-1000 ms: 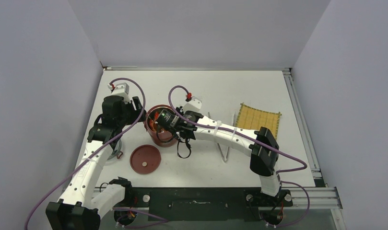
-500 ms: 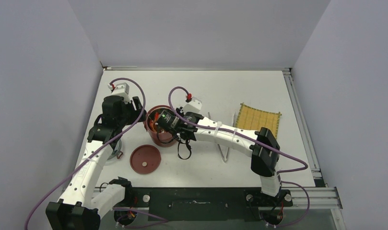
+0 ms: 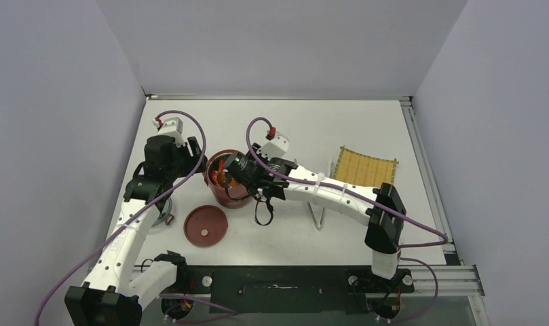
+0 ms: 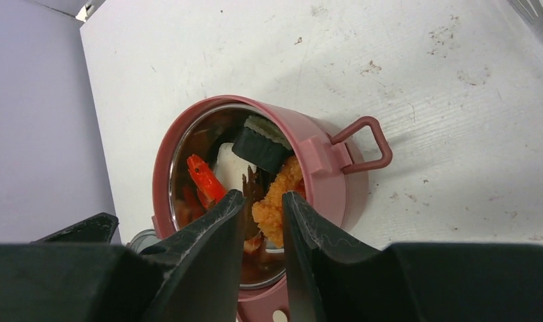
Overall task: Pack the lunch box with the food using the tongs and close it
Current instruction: Place the packing box into the packing box.
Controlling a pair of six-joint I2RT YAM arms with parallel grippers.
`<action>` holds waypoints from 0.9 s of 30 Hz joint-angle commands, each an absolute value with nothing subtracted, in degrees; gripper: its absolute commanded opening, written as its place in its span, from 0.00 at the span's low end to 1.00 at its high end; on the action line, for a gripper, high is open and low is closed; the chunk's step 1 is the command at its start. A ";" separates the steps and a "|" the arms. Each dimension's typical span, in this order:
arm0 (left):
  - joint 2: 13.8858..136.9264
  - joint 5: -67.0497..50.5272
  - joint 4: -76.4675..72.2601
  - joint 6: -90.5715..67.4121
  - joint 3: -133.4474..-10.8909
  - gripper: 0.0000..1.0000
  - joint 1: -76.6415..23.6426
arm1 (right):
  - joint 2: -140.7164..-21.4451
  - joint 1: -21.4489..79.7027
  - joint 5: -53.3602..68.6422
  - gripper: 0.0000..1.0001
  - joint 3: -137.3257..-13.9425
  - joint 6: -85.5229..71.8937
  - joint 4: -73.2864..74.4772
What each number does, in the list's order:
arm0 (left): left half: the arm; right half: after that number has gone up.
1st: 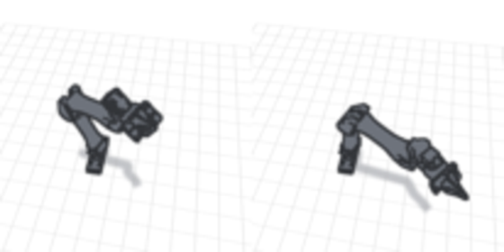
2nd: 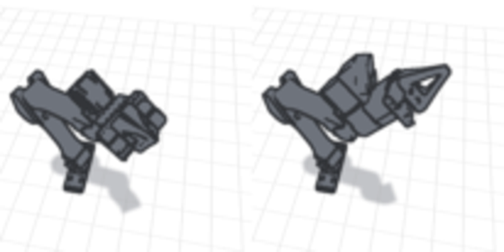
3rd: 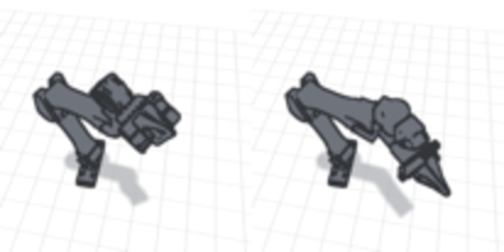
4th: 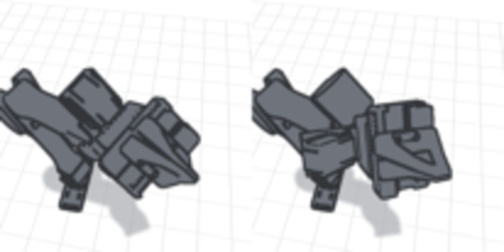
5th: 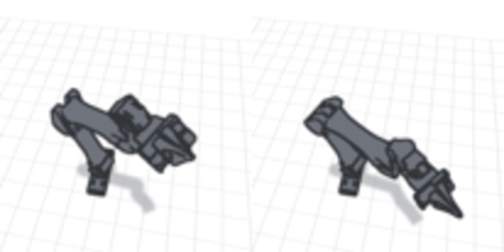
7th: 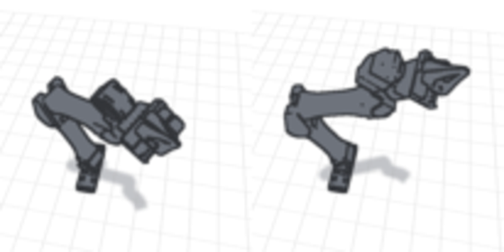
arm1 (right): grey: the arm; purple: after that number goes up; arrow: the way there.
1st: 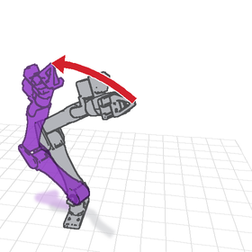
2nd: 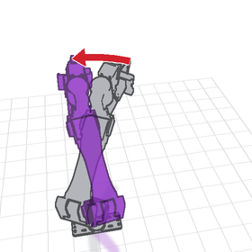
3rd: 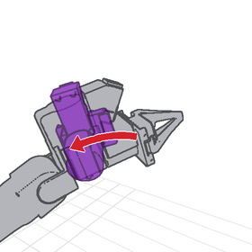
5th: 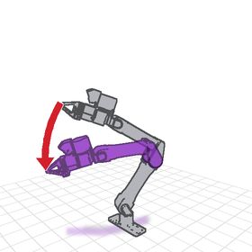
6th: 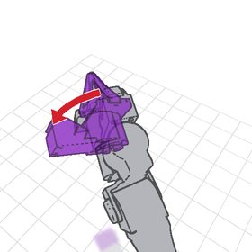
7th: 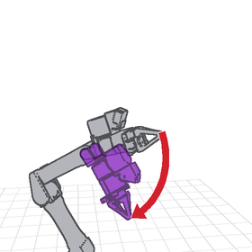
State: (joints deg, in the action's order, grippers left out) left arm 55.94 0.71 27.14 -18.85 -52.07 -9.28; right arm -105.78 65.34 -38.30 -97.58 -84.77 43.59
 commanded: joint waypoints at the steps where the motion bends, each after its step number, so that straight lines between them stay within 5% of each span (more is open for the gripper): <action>1: 55.98 -1.37 24.10 -18.52 -52.22 0.60 -9.13 | -101.64 65.86 -41.40 0.29 -96.78 -81.72 39.72; 7: 56.00 -4.17 22.97 -16.64 -51.97 0.70 -9.37 | -94.81 65.87 -43.11 0.37 -89.27 -74.87 32.43; 10: 55.66 -4.22 22.48 -15.44 -51.70 0.75 -9.90 | -89.01 64.84 -43.39 0.51 -83.21 -69.28 27.59; 15: 55.59 -3.63 22.16 -14.18 -51.27 0.76 -10.28 | -78.99 56.35 -30.98 0.62 -67.79 -58.20 14.44; 21: 57.36 -3.25 22.45 -13.07 -51.39 0.74 -10.58 | -74.99 45.82 -16.46 0.68 -60.20 -49.15 9.89; 27: 59.04 -1.66 23.90 -11.86 -51.90 0.63 -10.74 | -79.74 42.35 -8.55 0.61 -61.28 -41.71 10.14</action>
State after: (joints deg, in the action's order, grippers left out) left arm 58.63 -2.90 25.47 -13.74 -50.87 -10.46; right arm -76.90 43.51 -16.88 -59.96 -49.19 13.80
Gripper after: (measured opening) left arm 0.661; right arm 0.636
